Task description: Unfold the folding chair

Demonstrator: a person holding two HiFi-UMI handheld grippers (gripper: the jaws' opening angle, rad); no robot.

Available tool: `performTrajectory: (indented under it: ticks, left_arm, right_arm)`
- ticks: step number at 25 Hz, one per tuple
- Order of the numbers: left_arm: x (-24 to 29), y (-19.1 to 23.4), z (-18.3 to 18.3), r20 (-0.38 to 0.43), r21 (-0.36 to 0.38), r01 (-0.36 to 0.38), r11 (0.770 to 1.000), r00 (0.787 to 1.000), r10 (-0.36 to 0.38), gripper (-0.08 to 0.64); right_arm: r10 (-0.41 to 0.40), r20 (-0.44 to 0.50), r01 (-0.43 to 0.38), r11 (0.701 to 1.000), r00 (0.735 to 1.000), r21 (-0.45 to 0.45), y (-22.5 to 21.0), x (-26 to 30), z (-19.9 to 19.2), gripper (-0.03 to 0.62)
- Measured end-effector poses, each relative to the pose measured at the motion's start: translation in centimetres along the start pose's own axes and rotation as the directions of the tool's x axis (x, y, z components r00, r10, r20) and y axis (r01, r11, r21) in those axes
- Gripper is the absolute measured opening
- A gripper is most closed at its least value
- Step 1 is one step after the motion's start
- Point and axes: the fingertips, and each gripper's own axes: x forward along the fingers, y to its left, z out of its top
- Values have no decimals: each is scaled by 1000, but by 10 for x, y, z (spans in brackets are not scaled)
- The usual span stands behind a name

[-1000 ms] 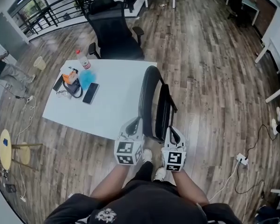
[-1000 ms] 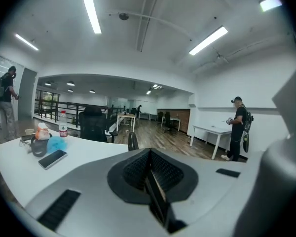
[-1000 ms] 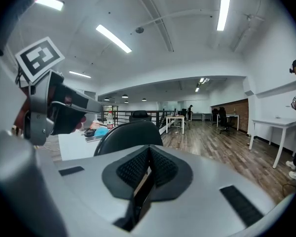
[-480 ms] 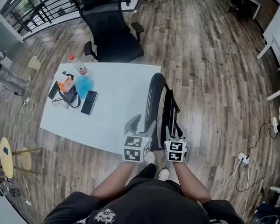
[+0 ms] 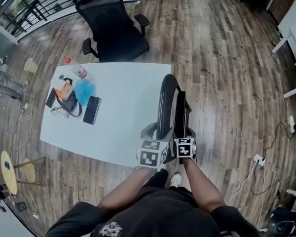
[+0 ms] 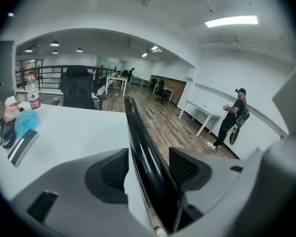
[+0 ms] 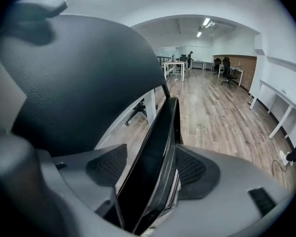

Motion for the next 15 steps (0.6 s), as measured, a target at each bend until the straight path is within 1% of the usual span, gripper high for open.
performTrajectory:
  ticks: [5,9,10,13,15]
  left_arm:
    - [11,2,-2,-55,-41,44,998,997,-46,247]
    - [15,0,-6,-104,-81,78,994,991,-86,245]
    - [15,-1,-6,-106,-85,91,992,989,-100,245]
    - [15,-6,-8,-103,-85,128,988,985,-137,237]
    - [15,-9,-9,-105,-72,130,989,985,-137,235]
  right_arm:
    - [-22,-81,19,999,997,-38,6,27,-10,304]
    - [-18,-182,11,999,983,-37,2,56,-40,305]
    - [-16,-199,9,999,980,-35,3,55,-40,305]
    - [-15,-223,9,1000,975,-27,7,49,-33,304]
    - [-14,-220,12,1000,975,-13,4,49,-36,304]
